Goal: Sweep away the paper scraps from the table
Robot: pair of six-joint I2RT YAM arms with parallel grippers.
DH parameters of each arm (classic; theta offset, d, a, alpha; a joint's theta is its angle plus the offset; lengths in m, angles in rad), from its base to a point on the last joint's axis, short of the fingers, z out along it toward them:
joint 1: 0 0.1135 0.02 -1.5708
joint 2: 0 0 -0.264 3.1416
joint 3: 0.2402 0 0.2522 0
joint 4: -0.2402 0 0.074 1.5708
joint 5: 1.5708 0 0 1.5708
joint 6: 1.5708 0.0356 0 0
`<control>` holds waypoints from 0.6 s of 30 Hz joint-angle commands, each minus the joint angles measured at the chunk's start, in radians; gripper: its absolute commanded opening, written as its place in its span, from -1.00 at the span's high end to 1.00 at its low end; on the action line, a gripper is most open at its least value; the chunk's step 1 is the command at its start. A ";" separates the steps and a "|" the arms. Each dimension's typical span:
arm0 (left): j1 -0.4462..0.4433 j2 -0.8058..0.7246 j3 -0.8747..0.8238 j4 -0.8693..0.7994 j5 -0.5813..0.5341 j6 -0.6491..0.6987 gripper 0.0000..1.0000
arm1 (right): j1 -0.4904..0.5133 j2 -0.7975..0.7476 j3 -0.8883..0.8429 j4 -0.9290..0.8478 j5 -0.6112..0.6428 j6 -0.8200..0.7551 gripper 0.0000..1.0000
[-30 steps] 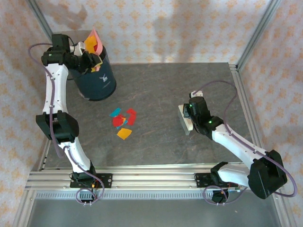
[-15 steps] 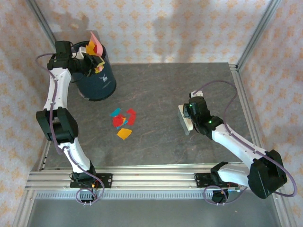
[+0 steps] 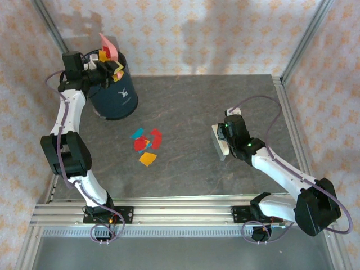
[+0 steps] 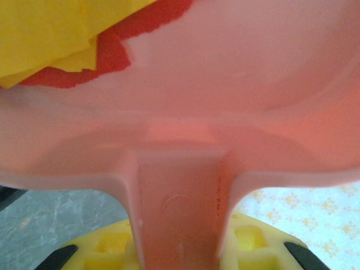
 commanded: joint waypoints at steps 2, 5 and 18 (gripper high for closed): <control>0.007 -0.052 -0.057 0.239 0.040 -0.159 1.00 | -0.006 0.008 0.016 -0.024 -0.004 0.015 1.00; 0.006 -0.060 -0.114 0.378 0.046 -0.273 1.00 | -0.006 0.009 0.016 -0.023 -0.004 0.018 1.00; 0.007 -0.056 -0.284 0.940 0.042 -0.705 1.00 | -0.004 0.003 0.013 -0.026 -0.008 0.028 1.00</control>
